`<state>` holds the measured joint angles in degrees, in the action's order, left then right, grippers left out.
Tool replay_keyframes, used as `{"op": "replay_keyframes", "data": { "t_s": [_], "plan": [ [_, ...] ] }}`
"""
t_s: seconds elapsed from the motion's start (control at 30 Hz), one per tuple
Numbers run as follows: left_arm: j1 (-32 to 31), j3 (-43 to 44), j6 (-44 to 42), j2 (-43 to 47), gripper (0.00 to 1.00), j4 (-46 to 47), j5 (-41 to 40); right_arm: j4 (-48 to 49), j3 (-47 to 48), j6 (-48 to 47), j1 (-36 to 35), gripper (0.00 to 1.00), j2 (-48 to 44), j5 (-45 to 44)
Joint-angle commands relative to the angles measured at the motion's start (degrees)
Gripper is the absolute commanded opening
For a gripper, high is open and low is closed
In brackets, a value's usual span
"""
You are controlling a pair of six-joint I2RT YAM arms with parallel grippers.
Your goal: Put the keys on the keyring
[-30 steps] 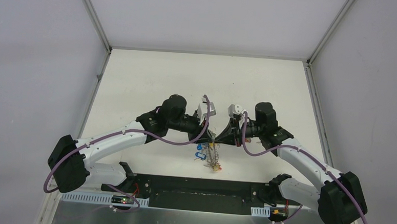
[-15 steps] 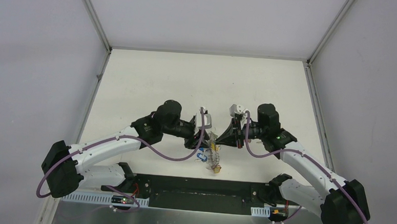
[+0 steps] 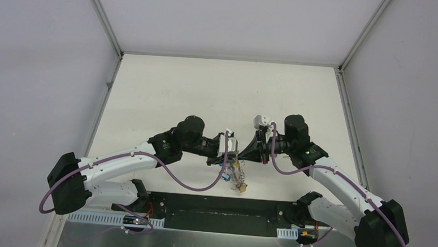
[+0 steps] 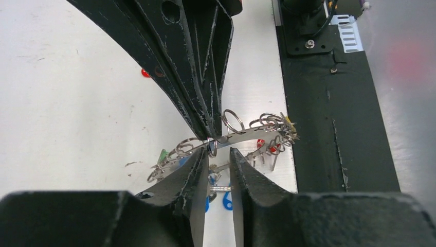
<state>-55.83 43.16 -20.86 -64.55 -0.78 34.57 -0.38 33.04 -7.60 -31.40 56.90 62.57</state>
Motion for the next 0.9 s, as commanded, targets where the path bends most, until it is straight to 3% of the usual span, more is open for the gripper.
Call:
{"op": "replay_keyframes", "data": {
  "t_s": [0.0,0.3,0.53,0.8,0.87],
  "plan": [
    [-1.35,1.71,-1.99,-0.81,0.21,2.79,-1.78,2.49,0.53,0.04,-0.34,0.0,-1.35,0.76],
    [-1.77,2.11,-0.59,-1.22,0.18,2.8,-4.79,2.4,0.57,0.06,-0.33,0.0,-1.45,0.89],
    [-2.07,2.24,-0.33,-1.63,0.01,2.75,-6.14,2.08,0.51,0.12,-0.33,0.0,-1.7,0.98],
    [-2.17,1.94,1.55,-1.15,0.0,2.8,-8.43,-2.29,1.13,-0.85,-0.33,0.0,-2.99,0.08],
    [-2.14,1.77,2.34,-1.01,0.0,2.92,-9.0,-4.33,1.49,-1.54,-0.33,0.08,-3.69,-0.6]
  ]
}}
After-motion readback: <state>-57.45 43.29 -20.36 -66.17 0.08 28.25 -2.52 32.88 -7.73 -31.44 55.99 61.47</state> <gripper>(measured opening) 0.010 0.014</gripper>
